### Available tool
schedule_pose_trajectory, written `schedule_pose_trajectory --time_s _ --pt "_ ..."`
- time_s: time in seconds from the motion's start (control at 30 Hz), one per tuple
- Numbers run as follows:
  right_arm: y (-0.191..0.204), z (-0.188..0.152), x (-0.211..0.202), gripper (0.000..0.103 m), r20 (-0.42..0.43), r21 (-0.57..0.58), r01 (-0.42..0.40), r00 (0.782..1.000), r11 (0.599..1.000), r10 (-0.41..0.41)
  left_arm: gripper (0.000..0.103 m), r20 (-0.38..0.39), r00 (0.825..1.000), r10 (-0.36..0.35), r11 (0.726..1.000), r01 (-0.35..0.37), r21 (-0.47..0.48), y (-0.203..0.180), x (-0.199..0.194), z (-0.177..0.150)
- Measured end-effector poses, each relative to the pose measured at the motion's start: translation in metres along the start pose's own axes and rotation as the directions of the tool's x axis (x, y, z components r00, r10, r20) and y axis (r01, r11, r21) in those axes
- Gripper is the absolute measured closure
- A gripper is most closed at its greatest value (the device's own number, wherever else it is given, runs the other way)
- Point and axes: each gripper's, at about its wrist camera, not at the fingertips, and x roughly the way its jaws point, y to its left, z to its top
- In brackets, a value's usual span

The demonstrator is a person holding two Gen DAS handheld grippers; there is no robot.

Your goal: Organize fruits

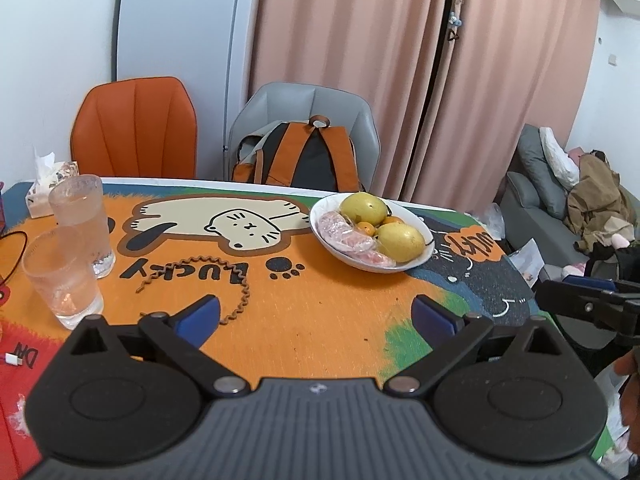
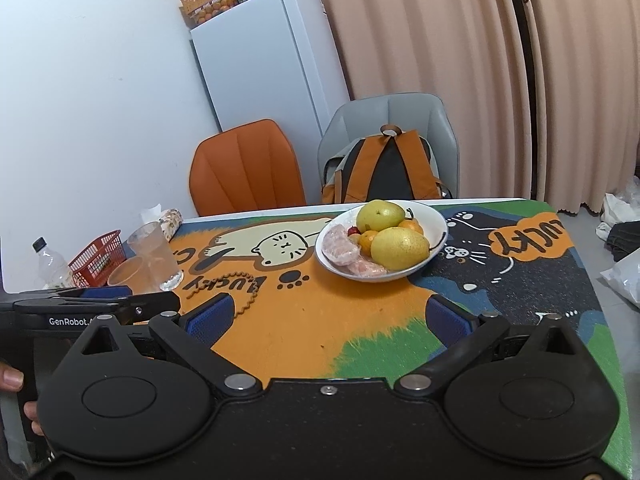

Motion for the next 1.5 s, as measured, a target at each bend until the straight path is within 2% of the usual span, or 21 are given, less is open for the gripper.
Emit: schedule_pose_trajectory --time_s 0.5,1.5 --pt "0.006 -0.005 -0.018 0.0 0.003 -0.013 0.012 1.0 1.0 -0.012 0.001 0.026 1.0 0.016 1.0 -0.016 -0.004 0.004 -0.025 -0.006" --pt "0.014 -0.009 -0.019 0.0 -0.008 -0.04 0.027 1.0 0.999 -0.027 0.0 0.022 1.0 0.014 1.0 -0.014 -0.006 0.006 -0.029 -0.011"
